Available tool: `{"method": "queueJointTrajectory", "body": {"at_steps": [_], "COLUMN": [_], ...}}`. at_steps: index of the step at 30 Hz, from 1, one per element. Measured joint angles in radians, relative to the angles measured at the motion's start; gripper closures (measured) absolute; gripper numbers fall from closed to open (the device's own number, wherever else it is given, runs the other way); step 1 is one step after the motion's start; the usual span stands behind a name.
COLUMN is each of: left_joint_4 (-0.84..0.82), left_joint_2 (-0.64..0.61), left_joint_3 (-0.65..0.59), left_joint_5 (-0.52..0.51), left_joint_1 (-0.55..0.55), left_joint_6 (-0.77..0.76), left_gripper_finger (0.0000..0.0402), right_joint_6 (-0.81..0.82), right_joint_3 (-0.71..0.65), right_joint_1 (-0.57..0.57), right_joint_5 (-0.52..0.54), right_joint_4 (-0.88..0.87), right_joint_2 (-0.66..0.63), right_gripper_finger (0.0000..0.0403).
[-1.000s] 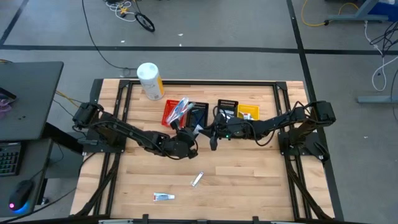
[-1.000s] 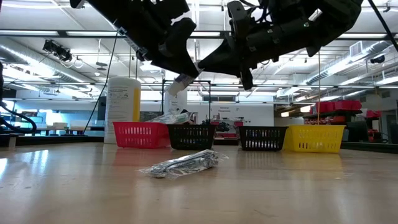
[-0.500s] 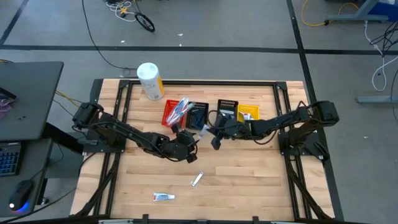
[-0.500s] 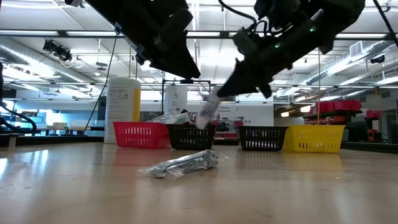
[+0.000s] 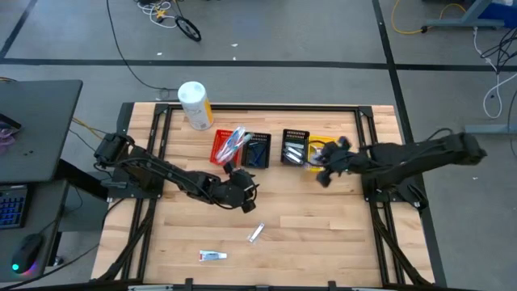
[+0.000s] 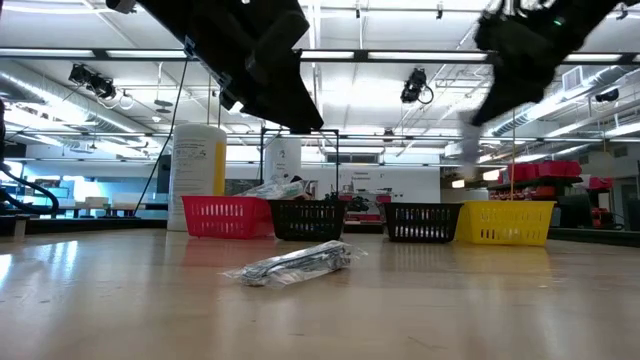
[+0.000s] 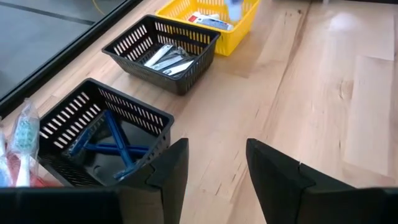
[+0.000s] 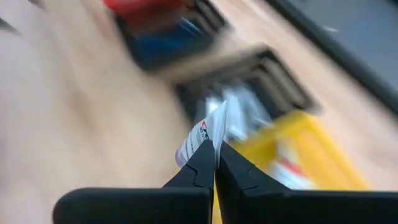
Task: Pick & Place Travel size toiletries
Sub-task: Put the white toothpaste into the yellow basket, then put the silver nail cutter into the right black basket
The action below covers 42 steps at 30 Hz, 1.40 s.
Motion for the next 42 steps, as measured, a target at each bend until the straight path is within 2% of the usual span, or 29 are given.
{"method": "queueJointTrajectory", "body": {"at_steps": [3, 7, 12, 18, 25, 32, 42], "left_joint_4": [0.0, 0.0, 0.006, 0.008, 0.009, 0.012, 0.03], "left_joint_2": [0.0, 0.0, 0.0, 0.0, 0.0, 0.0, 0.0], "left_joint_3": [0.0, 0.0, 0.0, 0.0, 0.0, -0.001, -0.001], "left_joint_5": [0.0, 0.0, 0.0, 0.028, 0.083, 0.155, 0.147], "left_joint_1": [0.0, 0.0, 0.0, 0.0, 0.0, 0.0, 0.0], "left_joint_6": [0.0, 0.0, 0.001, 0.003, -0.004, 0.011, 0.003], "left_gripper_finger": [0.023, 0.023, 0.023, 0.023, 0.023, 0.023, 0.023], "right_joint_6": [-0.017, 0.006, 0.006, -0.036, -0.202, -0.264, -0.316], "right_joint_3": [0.0, 0.0, -0.005, -0.06, -0.068, -0.068, -0.068], "right_joint_1": [-0.03, -0.093, -0.192, -0.274, -0.317, -0.323, -0.323], "right_joint_5": [0.062, 0.119, 0.122, 0.025, 0.009, 0.009, 0.007], "right_joint_4": [-0.167, -0.227, -0.218, -0.148, -0.073, -0.073, -0.016], "right_joint_2": [-0.051, -0.064, -0.029, 0.022, 0.063, 0.078, 0.086], "right_gripper_finger": [0.0398, 0.0398, 0.0382, 0.0368, 0.0341, 0.0318, 0.0292]}}
